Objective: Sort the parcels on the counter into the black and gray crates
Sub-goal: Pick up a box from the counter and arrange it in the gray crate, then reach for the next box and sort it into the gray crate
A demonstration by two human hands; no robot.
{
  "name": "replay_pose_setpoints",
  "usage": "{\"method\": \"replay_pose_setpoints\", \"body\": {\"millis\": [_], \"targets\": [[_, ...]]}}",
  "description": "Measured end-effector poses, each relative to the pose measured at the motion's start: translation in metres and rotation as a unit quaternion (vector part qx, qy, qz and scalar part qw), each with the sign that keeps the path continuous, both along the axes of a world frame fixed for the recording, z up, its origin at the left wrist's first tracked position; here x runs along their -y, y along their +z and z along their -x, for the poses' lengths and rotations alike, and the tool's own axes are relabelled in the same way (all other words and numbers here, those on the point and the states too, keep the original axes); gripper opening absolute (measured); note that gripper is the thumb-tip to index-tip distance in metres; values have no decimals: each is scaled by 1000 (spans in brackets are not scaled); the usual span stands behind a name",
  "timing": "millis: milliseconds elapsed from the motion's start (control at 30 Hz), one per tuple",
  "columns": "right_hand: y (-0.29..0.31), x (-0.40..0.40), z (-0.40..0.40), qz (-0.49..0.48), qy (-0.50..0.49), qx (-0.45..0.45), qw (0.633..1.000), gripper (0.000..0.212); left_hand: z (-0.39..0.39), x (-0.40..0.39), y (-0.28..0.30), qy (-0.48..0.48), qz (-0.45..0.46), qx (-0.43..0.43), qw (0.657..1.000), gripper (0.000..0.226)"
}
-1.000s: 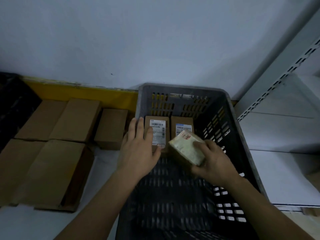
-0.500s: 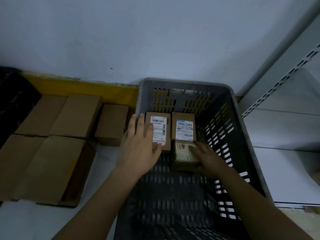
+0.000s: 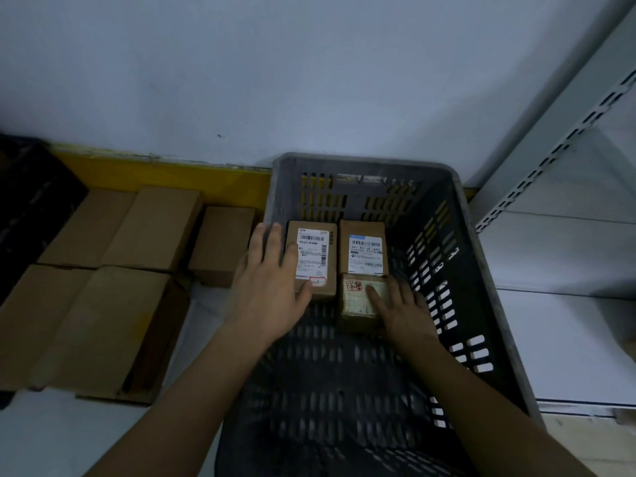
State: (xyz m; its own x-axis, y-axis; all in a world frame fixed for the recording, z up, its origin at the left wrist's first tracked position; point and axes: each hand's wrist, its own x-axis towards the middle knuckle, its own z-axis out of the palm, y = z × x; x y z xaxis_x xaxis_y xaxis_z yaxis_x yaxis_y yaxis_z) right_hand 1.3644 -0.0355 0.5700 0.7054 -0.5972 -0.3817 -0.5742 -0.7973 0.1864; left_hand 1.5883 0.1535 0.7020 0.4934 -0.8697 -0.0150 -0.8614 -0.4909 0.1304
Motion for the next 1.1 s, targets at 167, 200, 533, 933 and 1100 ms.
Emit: {"method": "replay_pose_setpoints", "body": {"millis": [167,200,533,933,1100], "targets": [[24,1,-7,-1,-11,23,1000,103,-1,2,2,0,14,-23,1000,78],[32,2,-11,9,-17,44,999,100,-2,1,4,4,21,-32,999,78],[126,-61,-89,45,-18,271,961,89,-45,-50,13,106,48,10,993,77],[136,-209,-213,32,-23,311,950,88,-143,-187,-24,120,3,-31,992,84],[93,-265,-238,-39,-74,234,969,88,-165,-236,-56,128,-57,-86,986,101]]}}
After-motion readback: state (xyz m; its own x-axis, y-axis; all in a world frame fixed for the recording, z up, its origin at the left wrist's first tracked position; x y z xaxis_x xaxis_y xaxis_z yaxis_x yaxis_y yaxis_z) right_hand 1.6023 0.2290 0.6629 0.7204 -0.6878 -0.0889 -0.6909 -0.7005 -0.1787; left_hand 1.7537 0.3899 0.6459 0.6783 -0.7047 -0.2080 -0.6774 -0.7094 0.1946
